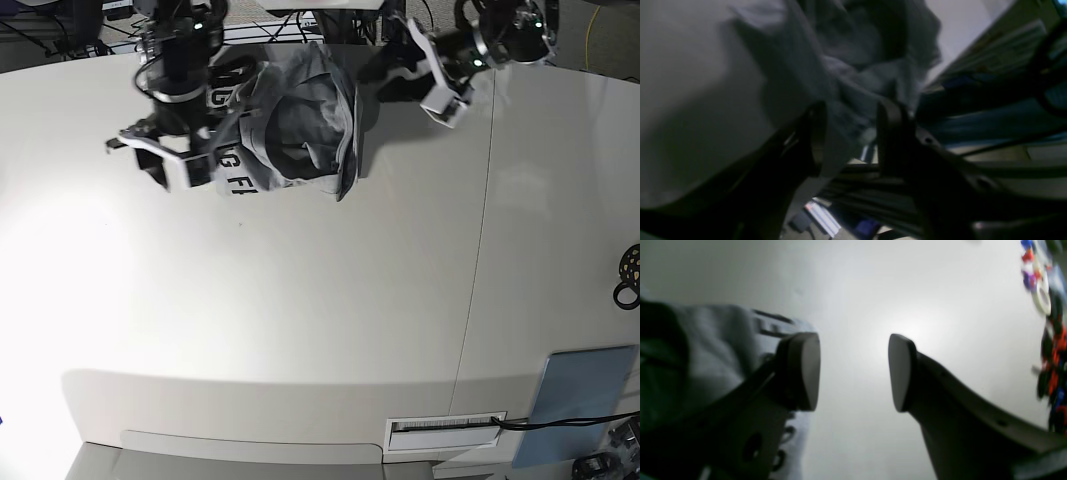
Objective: Fold the T-shirt properly
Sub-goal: 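Lower the folded bundle and open both grippers, then pull the bundle edge with the left gripper to flatten the fold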
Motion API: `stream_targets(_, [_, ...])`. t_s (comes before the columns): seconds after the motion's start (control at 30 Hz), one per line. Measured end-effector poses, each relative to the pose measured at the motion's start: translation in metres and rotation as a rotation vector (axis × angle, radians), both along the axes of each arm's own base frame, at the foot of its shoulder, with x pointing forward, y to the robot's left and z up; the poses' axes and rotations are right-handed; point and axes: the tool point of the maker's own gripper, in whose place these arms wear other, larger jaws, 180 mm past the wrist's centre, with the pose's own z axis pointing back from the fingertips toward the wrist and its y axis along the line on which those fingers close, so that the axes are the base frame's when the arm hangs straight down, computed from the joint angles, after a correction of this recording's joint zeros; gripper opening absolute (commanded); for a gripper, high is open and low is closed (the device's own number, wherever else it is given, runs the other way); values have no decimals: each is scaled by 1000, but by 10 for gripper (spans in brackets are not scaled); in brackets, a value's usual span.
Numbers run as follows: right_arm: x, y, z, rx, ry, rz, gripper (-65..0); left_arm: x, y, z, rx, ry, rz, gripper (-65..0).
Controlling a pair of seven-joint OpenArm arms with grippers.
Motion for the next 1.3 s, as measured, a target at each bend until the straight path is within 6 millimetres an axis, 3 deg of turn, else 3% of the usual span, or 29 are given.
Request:
stream_targets(0.17, [1,-19,-3,71,25,-37,-330,-17,-36,7,-73,13,-104,-395])
stream_targets(0.3, [-1,-43,-1,50,29,-96,-330,-18,-58,15,-113,4,-153,-395])
stream_targets(0.37, [-2,-58,2,29,21,-132,-330,-17,-64,8,-69,20,-159,-395])
stream_targets(0.5, [-11,-92,8,-22,10,-219,-330,-12,-65,-7,33,39,-143,-394])
stream_targets(0.67, [-18,-116,14,-61,1,-278,-330,7,-49,-21,135,42,-14,-394])
stream_targets(0.83, [-21,-117,12,-64,14,-284,-330,20,-32,-33,236,29,67,-395])
stream_targets(1.07, [-22,-116,12,-66,8,-273,-330,24,-25,-36,260,41,114,-394])
stream_targets(1.3, [-37,-116,1,-74,63,-269,-330,51,-26,-12,167,-102,224,-395])
